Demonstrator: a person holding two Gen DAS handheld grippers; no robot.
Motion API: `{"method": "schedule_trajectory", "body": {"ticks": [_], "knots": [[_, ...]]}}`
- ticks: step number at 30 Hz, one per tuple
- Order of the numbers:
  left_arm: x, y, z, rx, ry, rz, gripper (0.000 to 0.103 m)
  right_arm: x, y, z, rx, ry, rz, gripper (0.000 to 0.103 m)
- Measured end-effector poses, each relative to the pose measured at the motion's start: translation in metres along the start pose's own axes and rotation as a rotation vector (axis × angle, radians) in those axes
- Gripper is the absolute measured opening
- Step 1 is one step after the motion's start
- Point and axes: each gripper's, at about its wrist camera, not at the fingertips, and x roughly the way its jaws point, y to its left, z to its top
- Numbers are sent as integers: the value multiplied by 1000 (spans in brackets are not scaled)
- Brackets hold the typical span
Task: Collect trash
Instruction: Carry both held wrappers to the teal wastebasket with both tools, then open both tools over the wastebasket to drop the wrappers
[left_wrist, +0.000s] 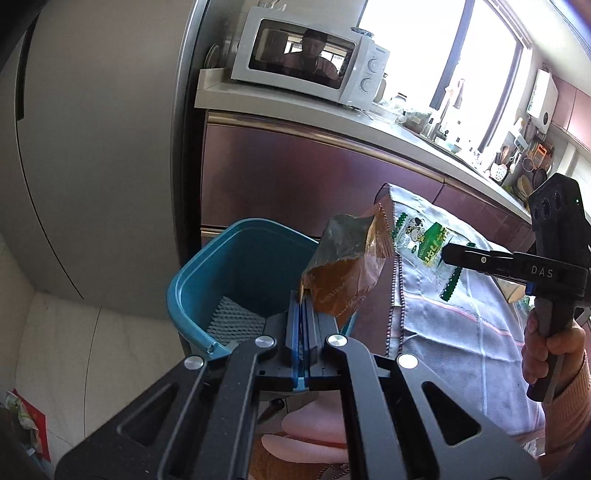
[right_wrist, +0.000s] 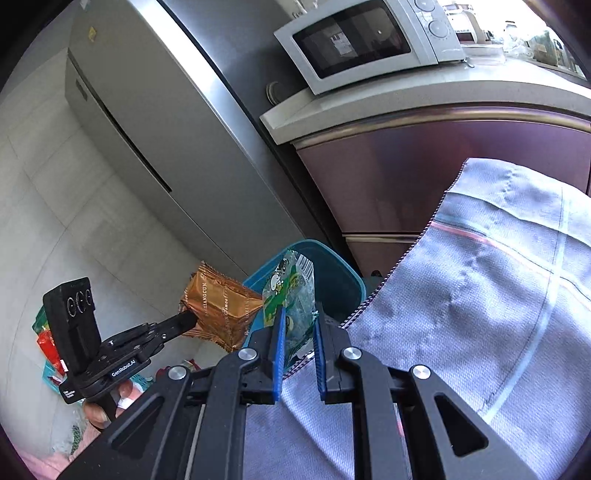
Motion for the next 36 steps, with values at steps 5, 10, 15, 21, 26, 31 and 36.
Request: {"method": "schedule_trajectory", "body": {"ticks": [5,10,15,21,26,31,36], "knots": [[23,8,-1,-24,32,32,2,20,-1,2,6,39,-22,13],[44,15,-4,-54,63,54,2,37,-4,4,15,69,-45,13],[61,21,-6,-66,84,79,2,55,-7,8,27,95,-63,13],[78,28,-8,-80,109,111,2,75,-8,10,31,121,-78,13],[89,36,-11,-101,126,122,2,81,-13,9,56,123,-104,13],[100,36,-10,-103,138,124,2,84,-18,6,67,132,-110,13],[111,32,-10,-98,152,121,2,92,-9,9,47,145,-104,13]]}}
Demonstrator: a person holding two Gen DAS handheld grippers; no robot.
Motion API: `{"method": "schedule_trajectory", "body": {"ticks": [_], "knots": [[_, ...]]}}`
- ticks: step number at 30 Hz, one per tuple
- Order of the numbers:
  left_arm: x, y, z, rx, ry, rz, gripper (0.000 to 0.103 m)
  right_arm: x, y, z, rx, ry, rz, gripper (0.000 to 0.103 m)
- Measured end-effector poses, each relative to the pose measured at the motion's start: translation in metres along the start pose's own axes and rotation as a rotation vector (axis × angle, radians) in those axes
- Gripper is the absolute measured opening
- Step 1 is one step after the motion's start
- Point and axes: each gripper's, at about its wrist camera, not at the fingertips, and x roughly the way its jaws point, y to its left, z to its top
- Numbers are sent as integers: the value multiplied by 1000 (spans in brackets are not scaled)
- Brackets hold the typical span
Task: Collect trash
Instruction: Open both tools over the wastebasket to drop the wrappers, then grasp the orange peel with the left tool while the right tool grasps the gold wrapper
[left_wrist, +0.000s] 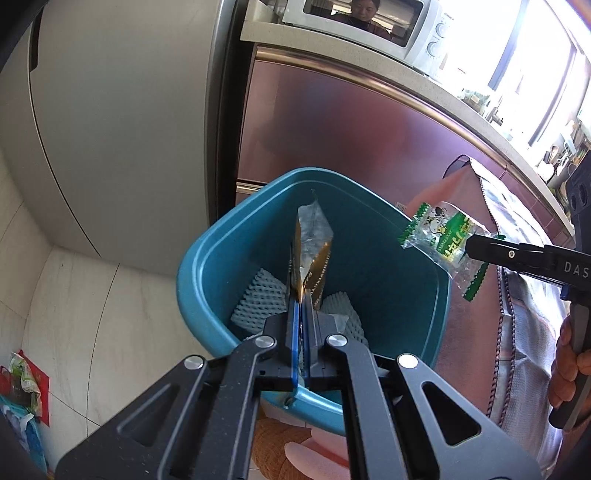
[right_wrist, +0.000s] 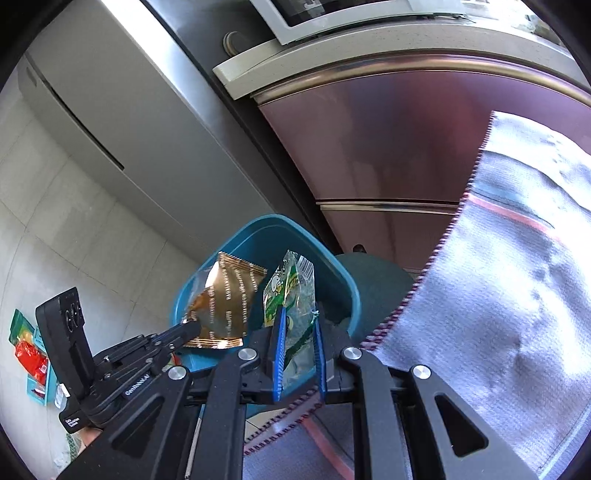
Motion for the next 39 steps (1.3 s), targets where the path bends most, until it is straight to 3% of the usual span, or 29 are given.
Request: {"method": "schedule_trajectory", "body": {"ticks": [9,11,14,21,30,36,39], "knots": [[15,-10,3,6,29,-17,6,15,16,6,-28,23,-7,23],[17,-11,3,5,35,-23,16,14,17,6,-26,18,-7,28],[20,-14,3,5,40,-23,16,12,17,3,-23,10,-8,30],[-3,-26,0,24,-11,-50,18,-7,8,-10,-2,-13,18,32],[-67,-98,-9,171,-122,-216,32,-93,0,-63,-55,-135,22,40],[-89,-168,-29,301,-121,-366,37,-170,-35,-108,-32,-251,-49,42],[-90,-213,-45,374,-84,-444,39,-213,-64,-133,23,-315,-113,43]]}}
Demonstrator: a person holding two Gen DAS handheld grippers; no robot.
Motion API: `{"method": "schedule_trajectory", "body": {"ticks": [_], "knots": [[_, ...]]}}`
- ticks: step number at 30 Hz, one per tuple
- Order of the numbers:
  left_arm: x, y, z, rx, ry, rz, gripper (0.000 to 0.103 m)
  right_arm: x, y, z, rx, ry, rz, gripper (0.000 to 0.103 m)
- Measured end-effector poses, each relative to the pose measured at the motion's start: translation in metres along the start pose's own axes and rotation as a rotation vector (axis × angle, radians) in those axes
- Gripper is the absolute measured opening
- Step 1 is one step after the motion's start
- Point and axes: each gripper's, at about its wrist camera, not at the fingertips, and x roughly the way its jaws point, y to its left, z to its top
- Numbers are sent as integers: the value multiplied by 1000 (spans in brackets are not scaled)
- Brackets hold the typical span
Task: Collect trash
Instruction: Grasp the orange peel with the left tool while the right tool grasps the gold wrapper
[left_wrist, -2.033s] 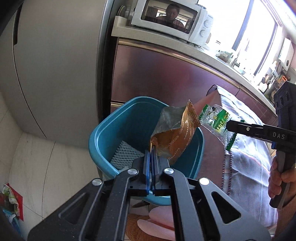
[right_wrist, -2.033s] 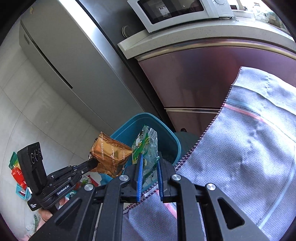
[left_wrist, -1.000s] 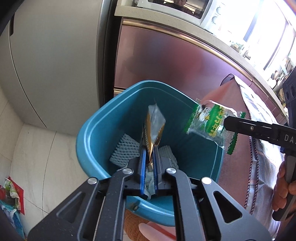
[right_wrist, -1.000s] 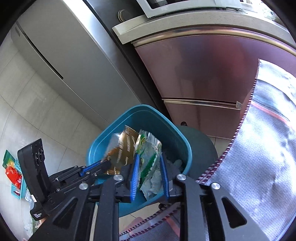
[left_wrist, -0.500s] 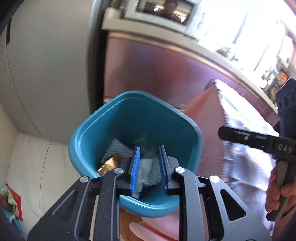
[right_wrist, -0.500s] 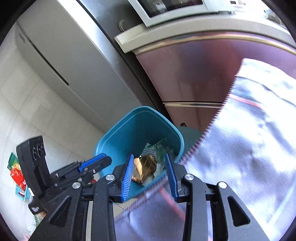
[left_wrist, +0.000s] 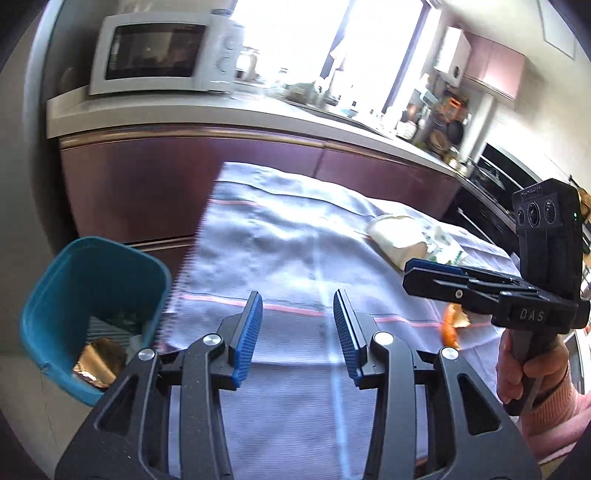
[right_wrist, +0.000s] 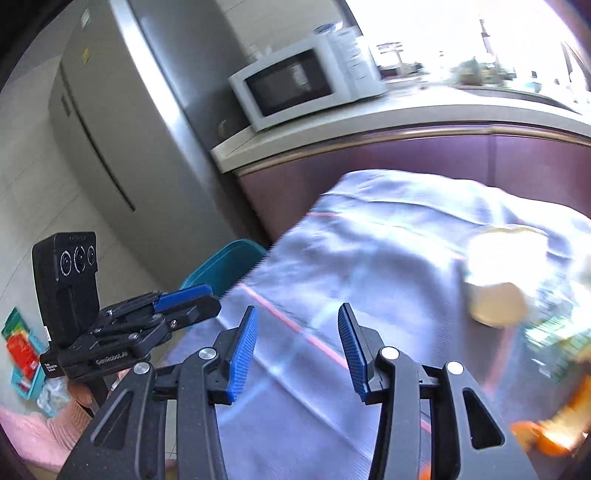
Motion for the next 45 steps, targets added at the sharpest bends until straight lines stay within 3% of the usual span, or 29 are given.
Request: {"method": "schedule_trajectory", "body": {"ticks": [8,15,17,24,30,32,40,45], "knots": [[46,-109,-21,164,118,-168,41,-91,-92,-34,181,-107,-243,44],[72,-153,-31,226,190,-226,44,-121,-151,-58,294,-139,-401,48],[81,-159,-33,237,212,-231,45,-128,-166,-65,320,-137,-429,55],[106,-167,-40,223,293,-228,44,-116,-191,-70,371,-89,-407,68],[115,-172,-43,227,325,-220,31,-106,-199,-73,407,-70,-347,70],[116,-171,-43,220,330,-220,21,-108,-200,-75,406,-70,-342,68],[111,-168,-42,213,321,-212,18,-117,-197,-81,417,-85,-321,58],[105,-164,-40,201,307,-209,16,-129,-196,-86,429,-110,-296,42]]}}
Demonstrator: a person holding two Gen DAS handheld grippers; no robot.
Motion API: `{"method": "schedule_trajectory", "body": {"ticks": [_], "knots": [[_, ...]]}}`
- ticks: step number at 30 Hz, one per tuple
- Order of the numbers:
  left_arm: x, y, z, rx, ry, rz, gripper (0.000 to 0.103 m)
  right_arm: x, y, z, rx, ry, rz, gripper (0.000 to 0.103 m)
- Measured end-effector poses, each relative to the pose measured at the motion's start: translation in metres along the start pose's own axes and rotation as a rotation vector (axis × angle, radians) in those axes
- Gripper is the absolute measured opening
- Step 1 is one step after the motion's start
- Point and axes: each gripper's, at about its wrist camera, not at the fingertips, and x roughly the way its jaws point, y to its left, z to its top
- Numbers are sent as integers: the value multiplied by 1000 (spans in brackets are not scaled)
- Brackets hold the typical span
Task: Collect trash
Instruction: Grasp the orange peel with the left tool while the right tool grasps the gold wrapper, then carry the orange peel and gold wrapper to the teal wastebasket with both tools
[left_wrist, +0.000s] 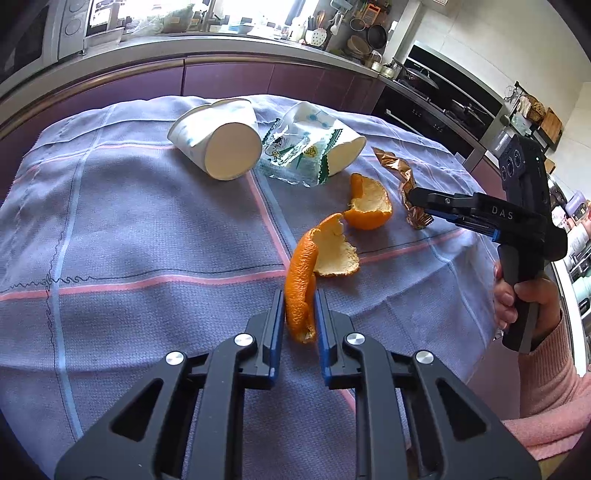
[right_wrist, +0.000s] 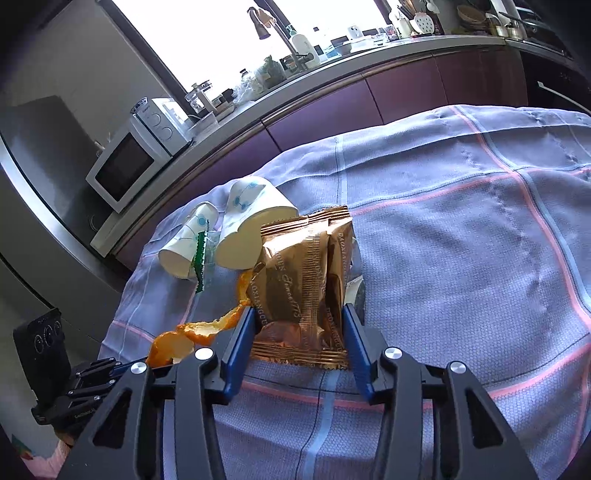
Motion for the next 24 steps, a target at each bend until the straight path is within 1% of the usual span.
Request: {"method": "schedule_trajectory", "body": {"ticks": [6,14,18,24], "knots": [[-14,5,-4,-8,-29,7,15,-14,5,-3,-9,-26,16,39],[-37,15,-8,-28,-72,41,15,-36,48,-2,-127,-80,63,39],[-50,19,-11,-35,-97,61,15,-34,71,-3,-175,-74,108,39],[-72,30,-19,-59,-132,83,15,-17,104,-10,-238,-31,161,39]]}}
